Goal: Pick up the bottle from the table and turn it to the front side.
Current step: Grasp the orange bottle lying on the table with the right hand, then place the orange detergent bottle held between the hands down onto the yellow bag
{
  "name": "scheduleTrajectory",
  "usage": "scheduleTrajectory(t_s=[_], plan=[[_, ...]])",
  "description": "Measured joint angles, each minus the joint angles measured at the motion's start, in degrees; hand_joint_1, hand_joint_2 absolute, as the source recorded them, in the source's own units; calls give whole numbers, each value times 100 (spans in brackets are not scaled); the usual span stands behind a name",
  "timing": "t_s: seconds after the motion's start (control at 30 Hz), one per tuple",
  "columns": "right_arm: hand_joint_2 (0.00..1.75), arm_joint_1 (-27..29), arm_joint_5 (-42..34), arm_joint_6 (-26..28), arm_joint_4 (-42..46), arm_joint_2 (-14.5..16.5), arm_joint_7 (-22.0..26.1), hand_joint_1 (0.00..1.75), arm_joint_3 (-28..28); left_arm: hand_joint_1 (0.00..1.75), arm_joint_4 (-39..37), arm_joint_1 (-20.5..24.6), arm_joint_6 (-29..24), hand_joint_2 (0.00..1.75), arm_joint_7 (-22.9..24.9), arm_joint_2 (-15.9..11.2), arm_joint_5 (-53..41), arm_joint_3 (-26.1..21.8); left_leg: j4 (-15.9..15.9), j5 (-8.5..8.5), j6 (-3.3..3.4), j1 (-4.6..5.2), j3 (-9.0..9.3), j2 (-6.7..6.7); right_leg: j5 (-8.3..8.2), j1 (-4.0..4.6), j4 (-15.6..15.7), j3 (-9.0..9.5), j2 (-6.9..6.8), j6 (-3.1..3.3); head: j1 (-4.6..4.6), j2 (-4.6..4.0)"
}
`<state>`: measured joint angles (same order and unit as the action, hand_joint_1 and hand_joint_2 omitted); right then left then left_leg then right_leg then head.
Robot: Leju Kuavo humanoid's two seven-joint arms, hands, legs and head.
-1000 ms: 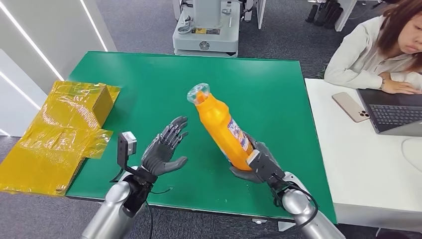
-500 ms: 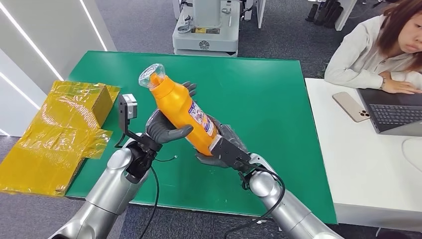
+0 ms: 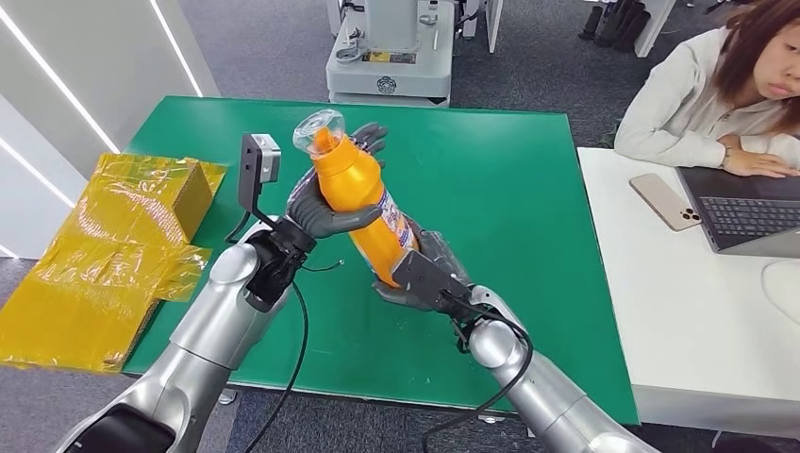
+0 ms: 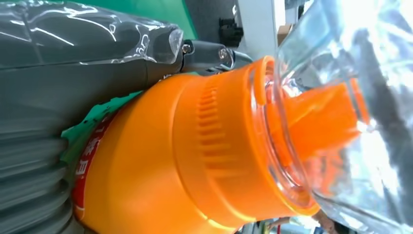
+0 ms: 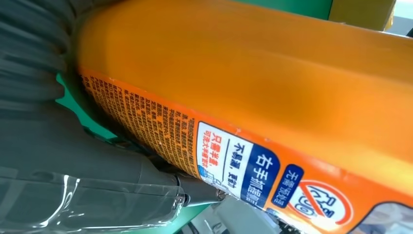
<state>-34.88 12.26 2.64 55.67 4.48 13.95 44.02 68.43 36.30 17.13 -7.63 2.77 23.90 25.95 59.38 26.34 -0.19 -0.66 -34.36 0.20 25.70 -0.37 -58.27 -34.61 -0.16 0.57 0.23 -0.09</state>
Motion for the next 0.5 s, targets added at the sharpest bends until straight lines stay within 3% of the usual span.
scheduleTrajectory(t_s=[0.07, 0.1, 0.33, 0.37, 0.47, 0.5], plan=[[175, 5, 60, 74, -10, -11, -1, 175, -5, 161, -21, 8, 196, 175, 199, -7, 400, 2, -1, 0, 0, 0, -1, 0, 0, 0, 0, -2, 1, 0, 0, 1], [175, 8, 109, 124, -11, -20, -1, 175, -7, 170, -33, 9, 293, 175, 300, -14, 656, 2, -1, 0, 0, 0, -1, 1, 1, 0, 0, -3, 2, 0, -1, 1], [175, 166, 379, 356, 153, -142, -53, 173, -69, 175, -45, -24, 371, 175, 603, -148, 1740, 4, -2, 0, 0, 0, -1, 11, 0, 0, 0, -7, 10, 1, -1, 0], [175, 201, 392, 378, 184, -161, -35, 156, -79, 175, -45, -30, 389, 175, 629, -172, 1846, 12, -2, 0, 0, 0, -1, 11, 0, 0, 0, -7, 11, 1, -1, 0], [175, 293, 412, 445, 283, -214, 21, 31, -104, 175, -45, -49, 453, 175, 632, -236, 2034, 79, -2, 0, 0, 0, -1, 10, 0, 0, 0, -7, 11, 1, 0, 0], [175, 325, 415, 473, 321, -232, 37, 5, -110, 175, -45, -52, 469, 175, 618, -250, 2050, 108, -2, 0, 0, 0, -2, 10, 0, 0, 0, -7, 10, 0, 0, 0]])
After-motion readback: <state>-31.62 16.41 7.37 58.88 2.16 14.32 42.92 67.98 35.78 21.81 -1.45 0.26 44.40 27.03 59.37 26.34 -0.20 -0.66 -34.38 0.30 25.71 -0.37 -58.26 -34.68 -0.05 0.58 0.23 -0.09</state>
